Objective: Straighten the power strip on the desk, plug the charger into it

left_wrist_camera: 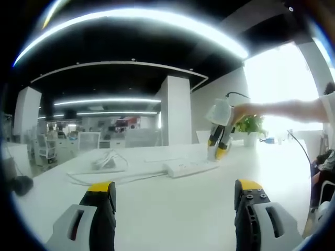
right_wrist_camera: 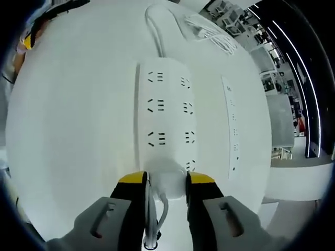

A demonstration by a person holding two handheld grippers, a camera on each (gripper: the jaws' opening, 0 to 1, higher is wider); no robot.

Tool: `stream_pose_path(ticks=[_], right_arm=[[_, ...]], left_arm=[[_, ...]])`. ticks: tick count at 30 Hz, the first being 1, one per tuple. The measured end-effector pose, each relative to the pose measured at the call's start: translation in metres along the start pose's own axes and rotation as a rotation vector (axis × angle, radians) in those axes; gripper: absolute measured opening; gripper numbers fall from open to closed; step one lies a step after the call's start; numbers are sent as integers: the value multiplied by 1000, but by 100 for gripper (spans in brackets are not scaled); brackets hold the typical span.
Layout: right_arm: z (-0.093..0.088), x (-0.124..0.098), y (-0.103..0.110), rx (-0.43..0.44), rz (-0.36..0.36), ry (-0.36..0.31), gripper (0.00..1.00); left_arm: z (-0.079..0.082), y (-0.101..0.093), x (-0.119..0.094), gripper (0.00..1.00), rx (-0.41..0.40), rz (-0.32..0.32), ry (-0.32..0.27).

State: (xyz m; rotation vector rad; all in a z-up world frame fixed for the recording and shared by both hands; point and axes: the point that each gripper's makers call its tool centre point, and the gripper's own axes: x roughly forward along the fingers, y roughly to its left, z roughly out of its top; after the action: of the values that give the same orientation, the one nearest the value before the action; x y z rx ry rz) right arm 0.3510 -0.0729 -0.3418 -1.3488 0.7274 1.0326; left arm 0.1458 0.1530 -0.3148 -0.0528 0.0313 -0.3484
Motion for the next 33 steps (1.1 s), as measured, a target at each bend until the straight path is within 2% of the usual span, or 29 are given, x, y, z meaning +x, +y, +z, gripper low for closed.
stream_pose_path(ticks=[6, 14, 25, 33], right_arm=[[1, -1, 4, 0, 11, -63, 33], [-7, 5, 10, 23, 17, -98, 55], [5, -1, 10, 23, 2, -183, 79], [14, -1, 12, 21, -1, -212, 93]], left_arm=[[2, 1, -1, 97, 4, 2, -3], [5, -4, 1, 97, 6, -10, -9], [5, -10, 0, 97, 7, -22, -10], [4, -8, -2, 97, 6, -17, -4]])
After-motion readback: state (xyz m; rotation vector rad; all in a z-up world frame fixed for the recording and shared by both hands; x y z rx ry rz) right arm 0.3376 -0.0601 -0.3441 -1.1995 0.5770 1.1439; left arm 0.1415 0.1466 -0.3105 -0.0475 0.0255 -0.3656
